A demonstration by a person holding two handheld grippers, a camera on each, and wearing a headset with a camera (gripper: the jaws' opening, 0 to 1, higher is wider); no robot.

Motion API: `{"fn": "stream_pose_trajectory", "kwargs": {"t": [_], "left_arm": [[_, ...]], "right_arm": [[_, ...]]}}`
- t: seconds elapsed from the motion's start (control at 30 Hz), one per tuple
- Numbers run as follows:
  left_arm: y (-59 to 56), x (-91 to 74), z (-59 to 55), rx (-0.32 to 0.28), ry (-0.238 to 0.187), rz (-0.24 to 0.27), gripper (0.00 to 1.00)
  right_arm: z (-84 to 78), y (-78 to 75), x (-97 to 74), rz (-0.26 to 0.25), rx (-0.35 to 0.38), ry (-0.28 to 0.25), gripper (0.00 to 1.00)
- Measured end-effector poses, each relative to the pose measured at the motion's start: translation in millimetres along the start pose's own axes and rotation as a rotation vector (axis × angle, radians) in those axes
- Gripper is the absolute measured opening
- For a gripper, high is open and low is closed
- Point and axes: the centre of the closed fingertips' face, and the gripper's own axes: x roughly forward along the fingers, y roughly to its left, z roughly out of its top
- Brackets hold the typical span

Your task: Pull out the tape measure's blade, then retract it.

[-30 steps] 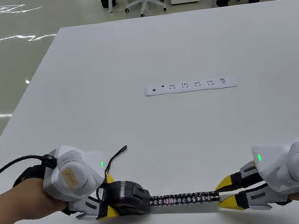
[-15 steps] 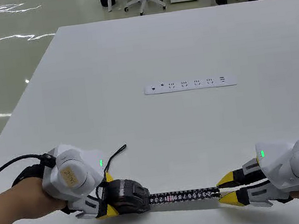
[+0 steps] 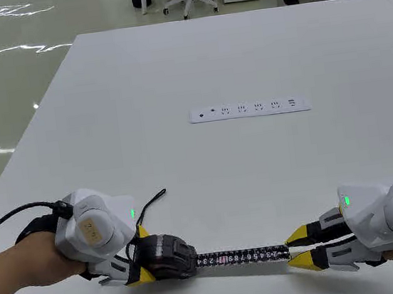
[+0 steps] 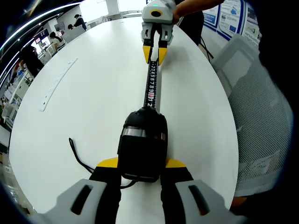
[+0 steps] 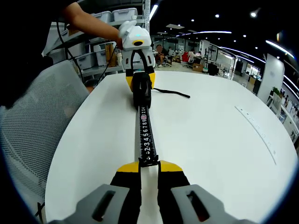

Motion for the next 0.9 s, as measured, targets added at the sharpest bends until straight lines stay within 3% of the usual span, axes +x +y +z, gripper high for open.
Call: {"fn": "stream_pose_trajectory", "kwargs": {"t": [0.9], "left_arm": [[-0.5,1.4,1.7,0.001,0.006,-0.001,0.27]], "right_arm": [[-10.9,-1.4,-8.9,-0.004,0.000,0.006,0.10]]}}
